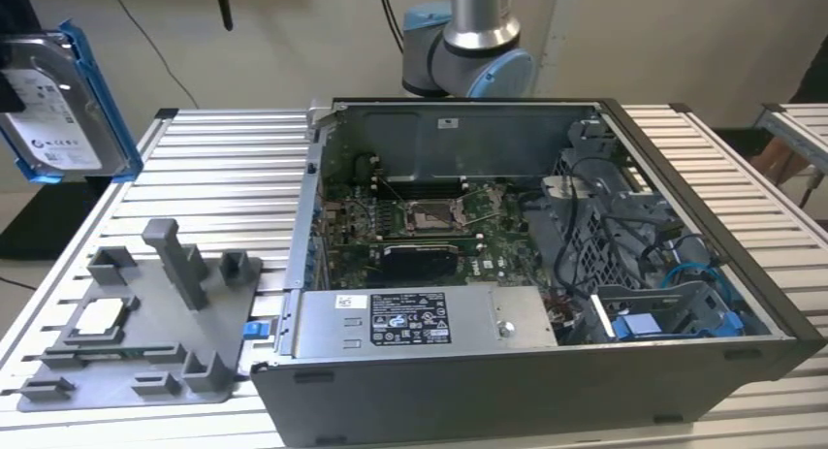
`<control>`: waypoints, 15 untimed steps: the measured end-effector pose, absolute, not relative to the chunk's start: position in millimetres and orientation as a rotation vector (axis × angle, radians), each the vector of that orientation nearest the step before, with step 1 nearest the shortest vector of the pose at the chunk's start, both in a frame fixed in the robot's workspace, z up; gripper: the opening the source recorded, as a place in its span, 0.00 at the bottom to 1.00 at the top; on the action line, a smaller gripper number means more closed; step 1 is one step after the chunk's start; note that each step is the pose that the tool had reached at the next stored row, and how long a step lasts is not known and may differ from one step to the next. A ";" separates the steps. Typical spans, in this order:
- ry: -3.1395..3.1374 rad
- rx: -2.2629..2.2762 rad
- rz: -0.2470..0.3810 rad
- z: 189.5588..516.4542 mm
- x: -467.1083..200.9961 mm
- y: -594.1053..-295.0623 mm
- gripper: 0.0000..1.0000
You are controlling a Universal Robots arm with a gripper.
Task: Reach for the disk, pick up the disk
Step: 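Pick up the disk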
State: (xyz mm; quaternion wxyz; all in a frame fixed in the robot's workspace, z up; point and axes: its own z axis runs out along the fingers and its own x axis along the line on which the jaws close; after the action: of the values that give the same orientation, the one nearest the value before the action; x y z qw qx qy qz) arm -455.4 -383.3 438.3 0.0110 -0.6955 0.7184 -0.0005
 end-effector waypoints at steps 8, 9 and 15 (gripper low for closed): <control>2.241 -2.170 -0.002 458.7 -455.4 -383.3 0.00; 2.242 -2.170 -0.002 461.2 -455.4 -383.3 0.00; 2.243 -2.172 -0.006 466.6 -455.4 -383.3 0.00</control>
State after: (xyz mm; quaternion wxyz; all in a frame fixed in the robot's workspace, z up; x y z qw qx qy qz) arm -455.4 -383.3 466.6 0.0097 -0.6955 0.7184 -0.0019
